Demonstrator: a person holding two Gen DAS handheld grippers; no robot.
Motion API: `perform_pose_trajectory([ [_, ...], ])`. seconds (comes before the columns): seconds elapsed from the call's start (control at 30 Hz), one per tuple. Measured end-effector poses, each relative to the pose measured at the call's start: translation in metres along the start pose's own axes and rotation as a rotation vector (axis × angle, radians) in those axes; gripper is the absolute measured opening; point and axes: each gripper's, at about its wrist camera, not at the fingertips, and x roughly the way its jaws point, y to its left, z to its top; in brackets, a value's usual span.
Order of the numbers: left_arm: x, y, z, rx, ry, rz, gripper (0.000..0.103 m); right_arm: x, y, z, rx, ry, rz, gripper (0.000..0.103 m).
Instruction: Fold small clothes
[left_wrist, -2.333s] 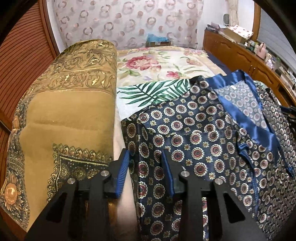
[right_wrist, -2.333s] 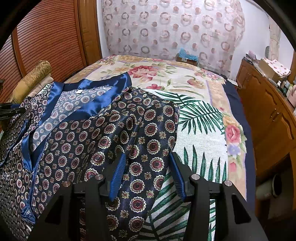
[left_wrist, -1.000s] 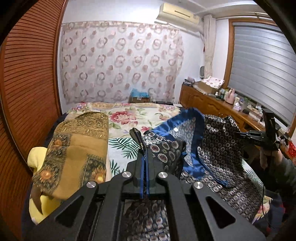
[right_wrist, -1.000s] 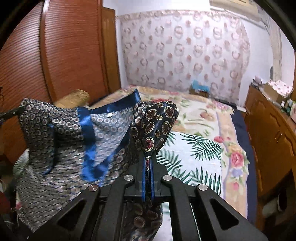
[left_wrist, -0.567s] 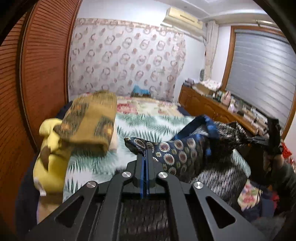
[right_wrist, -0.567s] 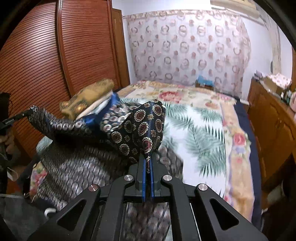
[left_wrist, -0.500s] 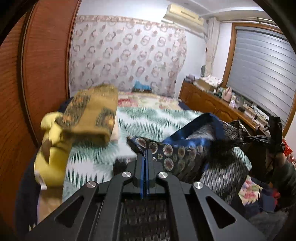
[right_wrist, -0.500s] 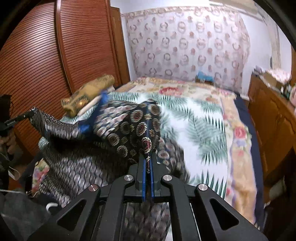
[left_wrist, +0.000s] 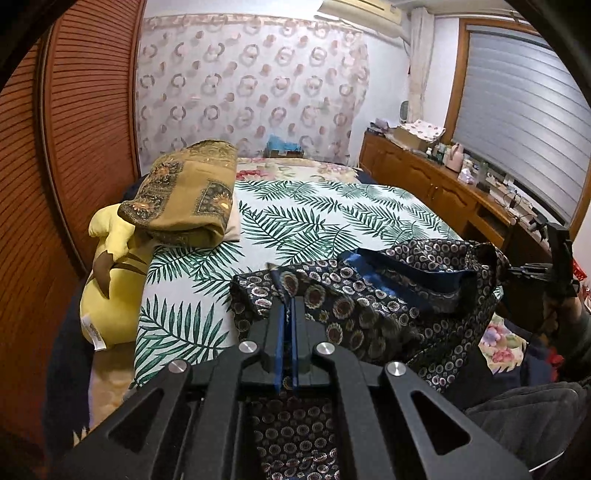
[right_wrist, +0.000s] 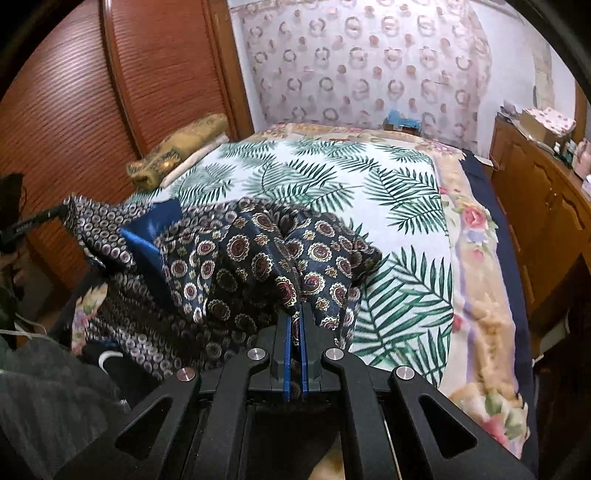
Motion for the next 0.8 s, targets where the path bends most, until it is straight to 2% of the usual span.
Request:
perform_pose_trajectory([
  [0.3, -0.008, 0.002, 0.001, 0.005, -0.009, 0.031, 0.003, -0.003, 0.013, 0.004, -0.016, 0.02, -0.022, 0.003],
  [0.5, 0.011, -0.001, 0.006, 0.018, 0.022, 0.024, 0.003, -0.007, 0.019, 0.01, -0.031, 0.004, -0.007, 0.004],
  [0.57, 0.022, 0.001, 0.008, 0.024, 0.039, 0.02, 0.003, -0.011, 0.02, 0.012, -0.036, 0.0, -0.01, 0.008],
  [0.63, 0.032, 0.002, 0.01, 0.026, 0.049, 0.023, 0.02, -0.012, 0.02, 0.014, -0.036, -0.007, -0.012, 0.009],
  [0.7, 0.044, 0.005, 0.012, 0.022, 0.062, 0.027, 0.024, -0.014, 0.019, 0.017, -0.035, -0.016, -0.019, 0.016],
  [0.77, 0.055, 0.01, 0.013, 0.013, 0.078, 0.017, 0.029, -0.015, 0.017, 0.02, -0.032, -0.032, -0.022, 0.033],
  [0.8, 0.059, 0.011, 0.014, 0.011, 0.081, 0.012, 0.035, -0.018, 0.016, 0.022, -0.029, -0.042, -0.022, 0.035],
])
